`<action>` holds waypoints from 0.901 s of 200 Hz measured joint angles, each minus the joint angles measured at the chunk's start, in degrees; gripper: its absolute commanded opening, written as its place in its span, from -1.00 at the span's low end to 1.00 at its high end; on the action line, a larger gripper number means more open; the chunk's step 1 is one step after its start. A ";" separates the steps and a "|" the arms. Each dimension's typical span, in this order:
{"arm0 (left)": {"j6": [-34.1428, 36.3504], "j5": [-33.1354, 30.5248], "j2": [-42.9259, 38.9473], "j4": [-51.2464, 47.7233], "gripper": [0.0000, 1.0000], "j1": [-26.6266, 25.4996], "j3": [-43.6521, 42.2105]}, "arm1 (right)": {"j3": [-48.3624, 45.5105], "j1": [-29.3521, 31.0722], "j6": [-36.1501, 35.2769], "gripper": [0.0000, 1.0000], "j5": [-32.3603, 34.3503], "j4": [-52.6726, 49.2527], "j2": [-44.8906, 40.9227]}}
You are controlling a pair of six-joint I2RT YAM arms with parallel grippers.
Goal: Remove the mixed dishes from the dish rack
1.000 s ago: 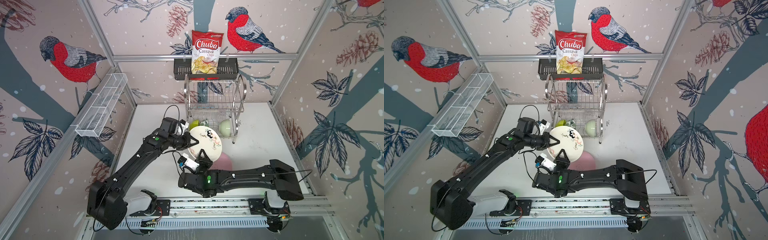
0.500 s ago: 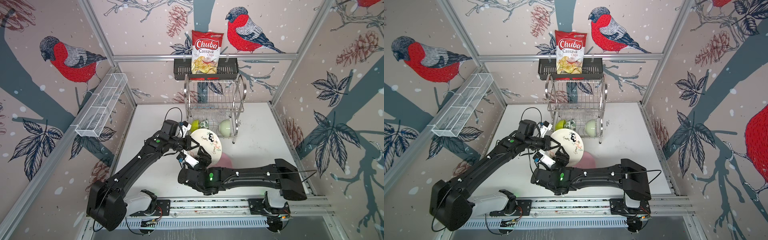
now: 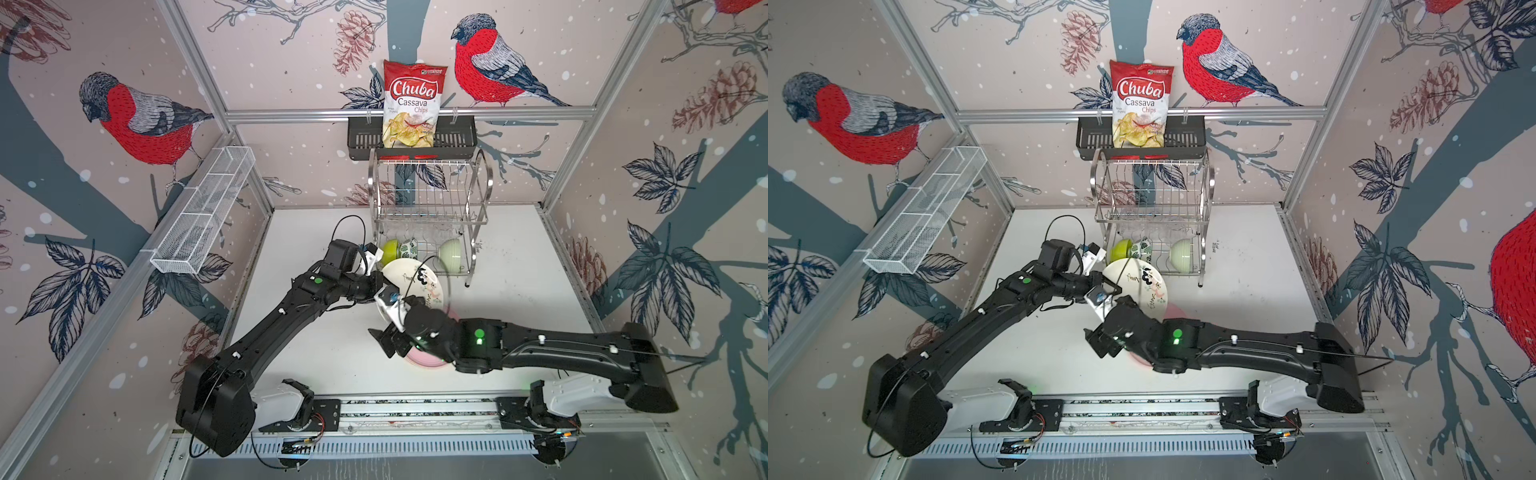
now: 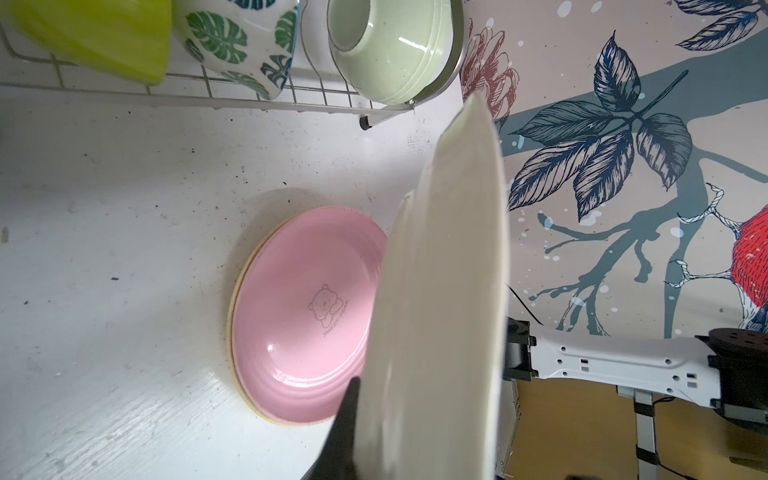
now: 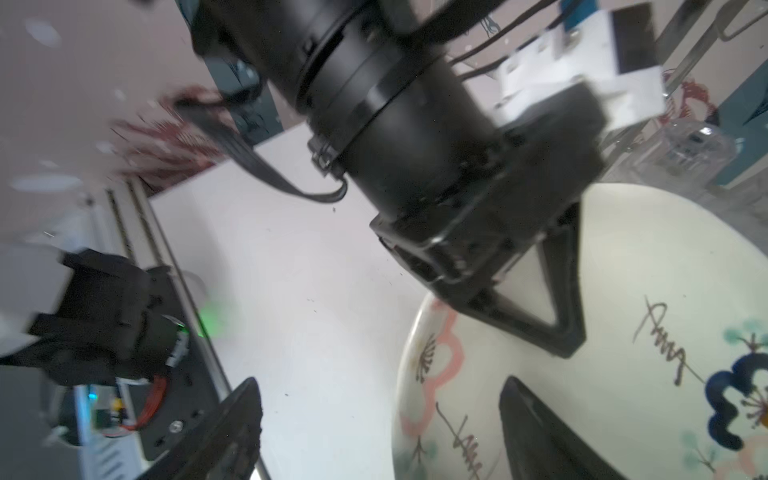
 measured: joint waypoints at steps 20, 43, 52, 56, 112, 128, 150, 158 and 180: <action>0.02 0.09 0.11 0.02 -1.00 0.00 0.00 | -5.81 -5.70 4.83 0.78 -5.14 4.13 -7.52; 0.00 0.72 0.22 0.17 -1.00 0.00 0.00 | -12.15 -12.28 10.73 0.71 -7.78 6.08 -14.82; 0.00 1.36 0.20 0.55 -1.00 0.00 0.00 | -14.64 -15.10 13.20 0.69 -8.92 6.12 -17.42; 0.00 1.46 0.13 0.68 -1.00 0.00 0.00 | -15.87 -16.48 14.05 0.67 -9.31 6.21 -18.64; -0.02 3.10 -1.60 2.14 -1.00 0.00 -1.14 | -29.22 -31.23 25.70 0.44 -17.27 7.61 -28.22; -0.02 3.69 -1.55 3.10 -1.00 0.00 -1.14 | -30.73 -32.52 27.17 0.30 -19.78 8.55 -28.15; -0.09 5.27 -1.05 5.60 -1.00 -0.02 -1.42 | -32.02 -33.40 29.20 0.06 -22.67 10.62 -27.65; -0.20 5.92 -0.90 6.49 -1.00 -0.02 -1.77 | -32.46 -33.55 29.99 -0.07 -23.52 11.67 -27.41; -0.96 6.78 -0.92 8.22 -1.00 -0.02 -2.93 | -34.07 -34.38 31.67 -0.41 -26.56 15.34 -26.69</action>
